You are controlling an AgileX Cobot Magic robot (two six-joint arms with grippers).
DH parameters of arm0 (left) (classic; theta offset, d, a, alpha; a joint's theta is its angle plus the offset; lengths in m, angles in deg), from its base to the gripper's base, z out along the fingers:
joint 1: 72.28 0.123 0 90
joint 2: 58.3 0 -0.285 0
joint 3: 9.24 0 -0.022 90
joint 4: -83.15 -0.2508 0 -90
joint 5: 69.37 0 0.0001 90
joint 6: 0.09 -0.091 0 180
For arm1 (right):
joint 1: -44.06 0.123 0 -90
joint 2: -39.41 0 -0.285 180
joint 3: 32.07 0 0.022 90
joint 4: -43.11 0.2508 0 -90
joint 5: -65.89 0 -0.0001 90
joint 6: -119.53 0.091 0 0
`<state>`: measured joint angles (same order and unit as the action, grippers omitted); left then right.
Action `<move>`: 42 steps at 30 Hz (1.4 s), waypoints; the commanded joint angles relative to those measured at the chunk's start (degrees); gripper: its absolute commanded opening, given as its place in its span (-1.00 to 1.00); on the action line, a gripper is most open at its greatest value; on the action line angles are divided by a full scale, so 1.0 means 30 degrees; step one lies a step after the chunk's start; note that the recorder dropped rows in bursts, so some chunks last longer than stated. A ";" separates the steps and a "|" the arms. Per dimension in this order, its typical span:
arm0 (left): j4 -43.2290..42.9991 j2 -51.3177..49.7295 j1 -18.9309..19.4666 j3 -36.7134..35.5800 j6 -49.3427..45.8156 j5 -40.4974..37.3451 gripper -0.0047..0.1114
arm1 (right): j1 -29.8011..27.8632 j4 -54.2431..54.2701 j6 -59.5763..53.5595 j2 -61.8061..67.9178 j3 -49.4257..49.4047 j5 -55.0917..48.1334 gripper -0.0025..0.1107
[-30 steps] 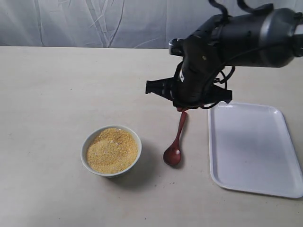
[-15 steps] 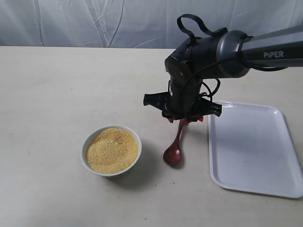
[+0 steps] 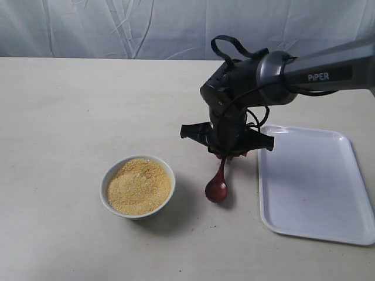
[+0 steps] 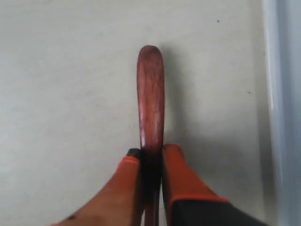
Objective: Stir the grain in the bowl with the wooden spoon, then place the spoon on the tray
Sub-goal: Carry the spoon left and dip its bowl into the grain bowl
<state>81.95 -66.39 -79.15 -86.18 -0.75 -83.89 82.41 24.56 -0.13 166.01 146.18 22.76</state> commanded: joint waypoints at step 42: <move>-0.0043 0.0100 0.0000 -0.0093 0.0026 0.0232 -0.92 | 0.4980 -0.6000 0.6619 -0.1381 0.0086 0.5027 -0.95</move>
<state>81.85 -66.39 -79.15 -86.18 -0.75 -83.89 97.28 6.17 20.07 161.99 146.18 38.08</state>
